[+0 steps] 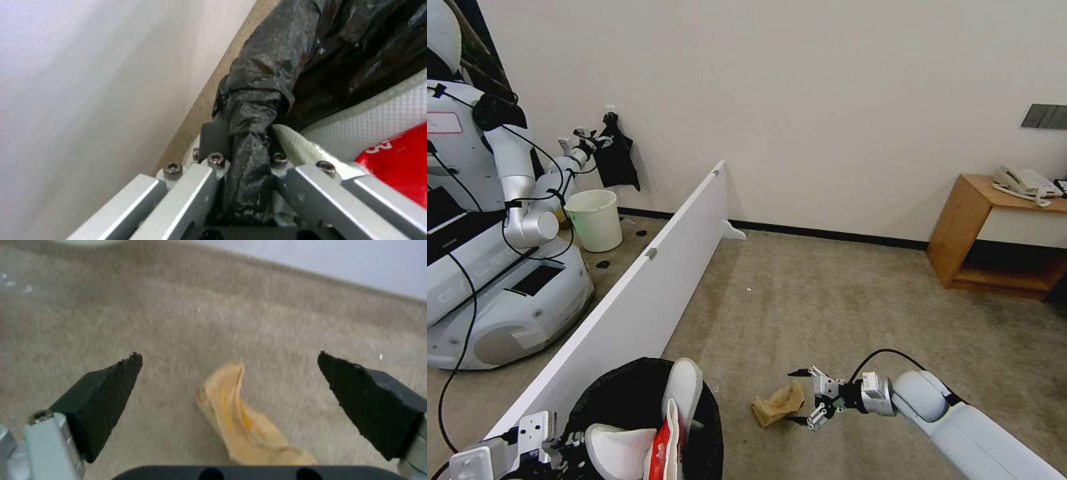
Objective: Pick up the trash bin, then pick up the garbage from the floor and place it into the trash bin.
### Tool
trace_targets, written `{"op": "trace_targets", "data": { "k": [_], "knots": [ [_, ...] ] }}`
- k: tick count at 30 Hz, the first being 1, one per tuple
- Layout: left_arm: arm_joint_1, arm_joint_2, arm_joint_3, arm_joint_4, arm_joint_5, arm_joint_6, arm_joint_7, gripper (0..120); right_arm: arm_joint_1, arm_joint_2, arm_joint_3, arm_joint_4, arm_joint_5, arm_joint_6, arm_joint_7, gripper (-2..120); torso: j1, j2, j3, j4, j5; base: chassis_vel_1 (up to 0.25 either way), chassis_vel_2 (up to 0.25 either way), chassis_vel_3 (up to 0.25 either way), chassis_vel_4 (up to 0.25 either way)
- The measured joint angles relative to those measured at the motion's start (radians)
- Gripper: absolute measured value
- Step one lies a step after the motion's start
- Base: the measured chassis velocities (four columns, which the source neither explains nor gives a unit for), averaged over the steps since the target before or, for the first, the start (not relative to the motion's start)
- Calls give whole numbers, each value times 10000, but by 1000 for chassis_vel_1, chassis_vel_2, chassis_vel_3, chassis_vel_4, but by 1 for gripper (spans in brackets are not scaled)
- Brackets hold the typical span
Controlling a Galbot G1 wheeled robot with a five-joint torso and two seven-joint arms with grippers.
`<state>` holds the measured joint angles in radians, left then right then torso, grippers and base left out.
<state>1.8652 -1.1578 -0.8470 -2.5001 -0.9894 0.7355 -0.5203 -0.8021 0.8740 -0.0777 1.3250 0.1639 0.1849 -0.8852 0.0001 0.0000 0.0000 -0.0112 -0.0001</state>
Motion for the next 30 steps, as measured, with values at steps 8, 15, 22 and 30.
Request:
{"op": "trace_targets", "data": {
  "k": [8, 15, 22, 30],
  "knots": [
    [-5, -10, 31, 0, 12, 0, -1, 1, -72, 210, -26, -881, -209, 18, 159, 100, 0, 0, 0, -1, 2, 0, 0, 0, 0],
    [-4, 0, 32, 0, 16, 0, -2, 1, 74, 570, -25, -1762, -402, 34, 391, 100, 0, 0, 0, 1, 1, 0, 0, 0, 0],
    [-12, 35, 24, 0, 2, 0, -2, 1, 314, 889, 36, -2622, -783, 43, 650, 100, 0, 0, 0, -2, 0, 0, 0, 0, 0],
    [-46, 38, 28, 0, -15, 0, -2, 1, 732, 1228, 180, -3251, -1097, 105, 859, 100, 0, 0, 0, 0, 1, 0, 0, 0, 0]
  ]
}}
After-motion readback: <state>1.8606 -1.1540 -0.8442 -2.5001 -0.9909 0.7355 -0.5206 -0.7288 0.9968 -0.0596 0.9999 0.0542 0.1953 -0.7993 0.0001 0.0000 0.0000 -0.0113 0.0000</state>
